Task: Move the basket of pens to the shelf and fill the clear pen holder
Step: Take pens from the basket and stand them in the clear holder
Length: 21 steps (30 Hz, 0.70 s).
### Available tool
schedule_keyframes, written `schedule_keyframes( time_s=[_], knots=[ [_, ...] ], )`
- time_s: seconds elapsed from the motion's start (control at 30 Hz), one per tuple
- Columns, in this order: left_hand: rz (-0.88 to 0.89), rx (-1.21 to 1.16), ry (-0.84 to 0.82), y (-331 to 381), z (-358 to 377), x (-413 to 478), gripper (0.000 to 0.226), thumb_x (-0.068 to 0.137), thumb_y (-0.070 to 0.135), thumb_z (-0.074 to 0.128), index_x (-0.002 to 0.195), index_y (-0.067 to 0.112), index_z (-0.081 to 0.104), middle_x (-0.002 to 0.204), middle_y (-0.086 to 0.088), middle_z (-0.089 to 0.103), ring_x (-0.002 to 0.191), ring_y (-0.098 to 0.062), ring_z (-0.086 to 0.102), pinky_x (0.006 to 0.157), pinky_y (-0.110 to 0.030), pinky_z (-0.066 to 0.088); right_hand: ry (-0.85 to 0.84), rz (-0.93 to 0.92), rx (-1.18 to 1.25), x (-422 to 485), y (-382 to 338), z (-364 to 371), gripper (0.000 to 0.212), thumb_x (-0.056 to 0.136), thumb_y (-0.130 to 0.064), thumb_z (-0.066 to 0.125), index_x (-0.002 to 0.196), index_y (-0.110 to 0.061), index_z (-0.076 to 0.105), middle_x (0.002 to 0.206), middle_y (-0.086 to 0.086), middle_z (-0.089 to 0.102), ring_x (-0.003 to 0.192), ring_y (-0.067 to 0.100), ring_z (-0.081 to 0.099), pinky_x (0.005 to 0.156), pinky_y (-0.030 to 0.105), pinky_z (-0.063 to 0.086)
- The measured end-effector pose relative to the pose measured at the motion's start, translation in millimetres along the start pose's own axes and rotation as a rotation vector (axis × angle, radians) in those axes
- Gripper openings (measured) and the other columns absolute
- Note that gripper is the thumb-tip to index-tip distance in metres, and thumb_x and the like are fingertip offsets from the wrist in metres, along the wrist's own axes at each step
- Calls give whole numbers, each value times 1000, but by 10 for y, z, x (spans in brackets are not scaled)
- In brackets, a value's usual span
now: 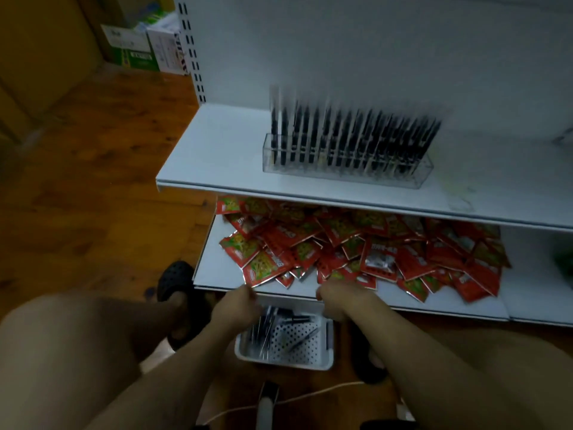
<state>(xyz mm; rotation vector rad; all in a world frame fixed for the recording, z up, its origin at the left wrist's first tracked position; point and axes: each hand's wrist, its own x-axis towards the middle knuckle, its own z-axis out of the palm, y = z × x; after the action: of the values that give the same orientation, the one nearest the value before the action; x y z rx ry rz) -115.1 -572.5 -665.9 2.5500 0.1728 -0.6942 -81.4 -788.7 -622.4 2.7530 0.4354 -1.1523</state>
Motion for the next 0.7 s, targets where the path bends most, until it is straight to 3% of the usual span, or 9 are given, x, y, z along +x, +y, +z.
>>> schedule_keyframes(
  time_s=[0.1, 0.17, 0.23, 0.3, 0.4, 0.5, 0.57, 0.7],
  knots=[
    [-93, 152, -190, -402, 502, -79, 39, 84, 36, 59, 120, 19, 55, 124, -5, 60, 112, -23, 58, 89, -32, 50, -118, 50, -63, 153, 138, 332, 35, 91, -9, 52, 126, -5, 56, 128, 15, 54, 110, 30, 57, 89, 36, 49],
    [-90, 187, -242, -431, 594, 22, 47, 83, 41, 59, 124, 18, 54, 125, -6, 59, 114, -24, 57, 93, -34, 48, -173, 59, -70, 315, 200, 514, 41, 94, -8, 49, 134, -3, 48, 142, 17, 41, 122, 33, 49, 97, 38, 45],
    [-82, 120, -247, -348, 556, 216, 52, 77, 48, 59, 118, 17, 59, 115, -7, 65, 106, -24, 61, 93, -36, 49, -251, 29, -70, 493, 189, 718, 52, 95, -10, 49, 146, -6, 36, 161, 12, 7, 142, 36, 25, 111, 44, 34],
    [-99, 19, -258, -258, 498, 413, 41, 75, 46, 65, 108, 21, 62, 104, -7, 68, 97, -24, 64, 86, -37, 53, -320, -53, -109, 687, 81, 943, 53, 96, -10, 45, 148, -13, 35, 160, 3, -17, 148, 36, 2, 117, 48, 21],
    [-151, -92, -272, -251, 552, 555, 30, 77, 39, 70, 103, 25, 63, 101, -3, 67, 95, -22, 63, 84, -32, 54, -391, -126, -153, 914, -178, 1279, 57, 94, -5, 43, 149, -18, 35, 160, 3, -21, 148, 34, -7, 118, 57, 7],
    [-221, -264, -323, -395, 790, 617, 7, 85, 9, 66, 90, 12, 61, 88, 0, 59, 82, -15, 57, 69, -18, 46, -423, -144, -122, 1119, -327, 1585, 68, 92, -5, 45, 153, -22, 21, 161, 0, -18, 148, 34, -3, 118, 54, 12],
    [-249, -287, -364, -525, 939, 622, 27, 87, -1, 59, 75, 23, 54, 78, 7, 52, 75, -10, 52, 63, -11, 42, -433, -142, -103, 1203, -342, 1689, 72, 91, -6, 46, 154, -21, 15, 161, 0, -15, 148, 34, -1, 118, 52, 14],
    [-390, -414, -359, -671, 1085, 677, 32, 87, -3, 55, 71, 25, 54, 75, 7, 56, 74, -12, 55, 81, -32, 51, -403, -206, -151, 1387, -304, 1779, 58, 96, -8, 42, 151, -13, 26, 162, 0, -13, 148, 30, -5, 119, 50, 8]
  ],
)
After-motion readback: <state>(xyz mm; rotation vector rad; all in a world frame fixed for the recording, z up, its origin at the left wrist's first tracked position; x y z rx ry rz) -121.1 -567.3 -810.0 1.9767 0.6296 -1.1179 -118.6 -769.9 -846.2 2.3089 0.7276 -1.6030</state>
